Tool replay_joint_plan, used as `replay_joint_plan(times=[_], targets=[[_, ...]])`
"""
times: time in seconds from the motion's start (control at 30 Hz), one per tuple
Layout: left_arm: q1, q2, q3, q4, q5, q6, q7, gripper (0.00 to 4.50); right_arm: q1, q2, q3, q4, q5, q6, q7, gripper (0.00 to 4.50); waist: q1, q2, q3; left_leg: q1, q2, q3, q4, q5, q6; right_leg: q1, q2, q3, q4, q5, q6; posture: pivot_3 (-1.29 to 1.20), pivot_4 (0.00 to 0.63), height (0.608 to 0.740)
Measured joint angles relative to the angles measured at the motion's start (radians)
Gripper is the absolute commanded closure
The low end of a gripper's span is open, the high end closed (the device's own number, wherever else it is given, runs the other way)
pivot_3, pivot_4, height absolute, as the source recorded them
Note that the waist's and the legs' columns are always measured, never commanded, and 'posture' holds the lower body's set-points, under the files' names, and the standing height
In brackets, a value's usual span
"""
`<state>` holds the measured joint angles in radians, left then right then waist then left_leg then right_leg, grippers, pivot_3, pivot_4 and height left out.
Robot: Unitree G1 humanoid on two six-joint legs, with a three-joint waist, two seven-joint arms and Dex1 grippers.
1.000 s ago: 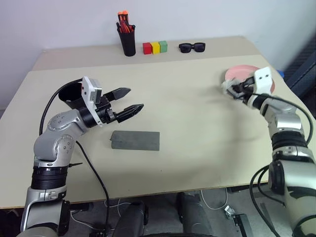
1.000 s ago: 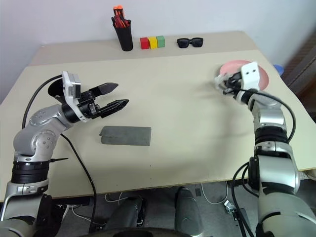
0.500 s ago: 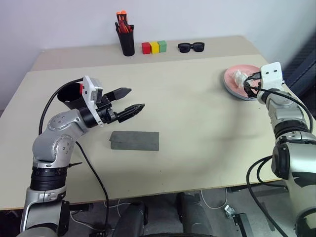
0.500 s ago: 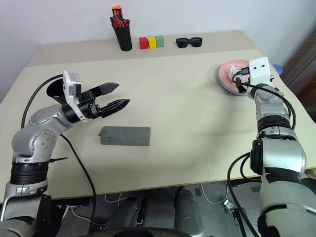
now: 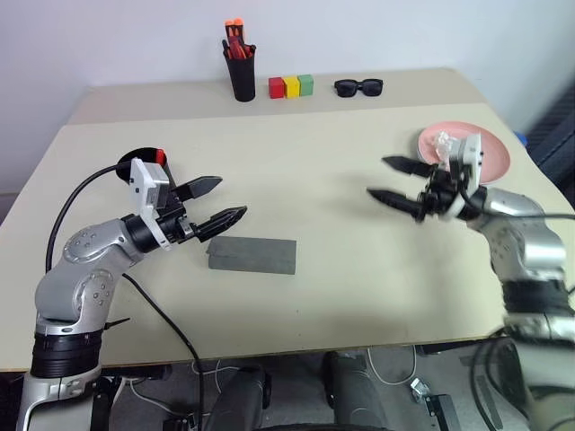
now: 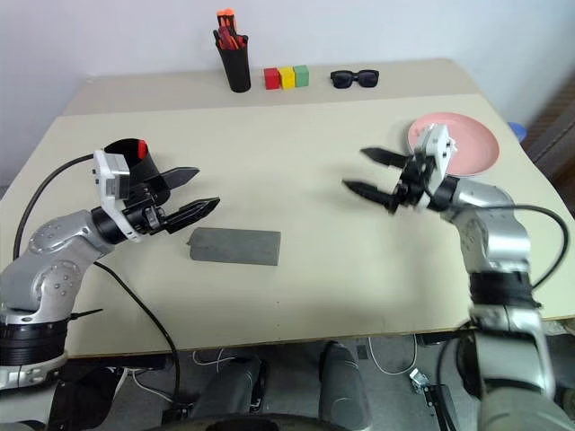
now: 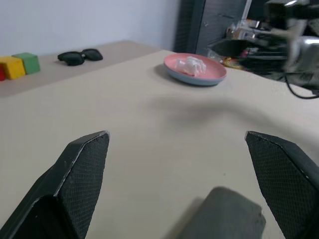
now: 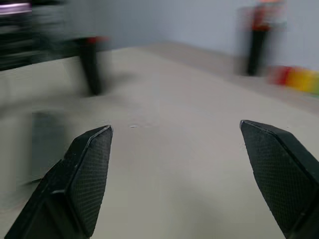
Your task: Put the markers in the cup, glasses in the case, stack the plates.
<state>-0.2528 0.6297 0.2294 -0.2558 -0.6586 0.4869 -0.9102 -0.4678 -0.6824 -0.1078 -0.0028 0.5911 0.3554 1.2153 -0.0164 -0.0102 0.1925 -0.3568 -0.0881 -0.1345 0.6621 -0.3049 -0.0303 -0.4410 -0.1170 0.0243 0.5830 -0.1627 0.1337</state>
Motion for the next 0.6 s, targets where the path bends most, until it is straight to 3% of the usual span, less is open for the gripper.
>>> replay_joint_plan(times=[0.07,0.2,0.6], targets=[[0.029,0.027,0.010,0.000,-0.009,-0.001,-0.035,0.00,0.038,-0.002,0.024,-0.128,0.050,0.088,-0.009,0.16,-0.003,0.000,0.000,0.001,0.000,0.002,0.000,0.000,0.000,0.000,0.000,0.000,0.000,0.000,0.000,0.00,0.150,0.740],[0.057,0.059,0.027,0.006,-0.020,0.000,-0.078,0.00,0.053,0.003,0.049,-0.195,0.043,0.167,-0.111,0.16,0.007,0.000,0.000,0.002,0.000,0.001,0.002,0.000,0.000,0.003,0.000,0.000,0.000,0.000,-0.001,0.00,0.150,0.740],[0.060,0.032,0.014,0.102,-0.002,-0.084,-0.141,0.00,0.174,-0.092,-0.038,-0.317,0.032,0.150,-0.152,0.16,0.003,-0.001,0.000,0.001,0.001,0.002,0.002,0.000,0.000,0.002,0.000,0.000,-0.001,0.001,-0.001,0.00,0.150,0.740]])
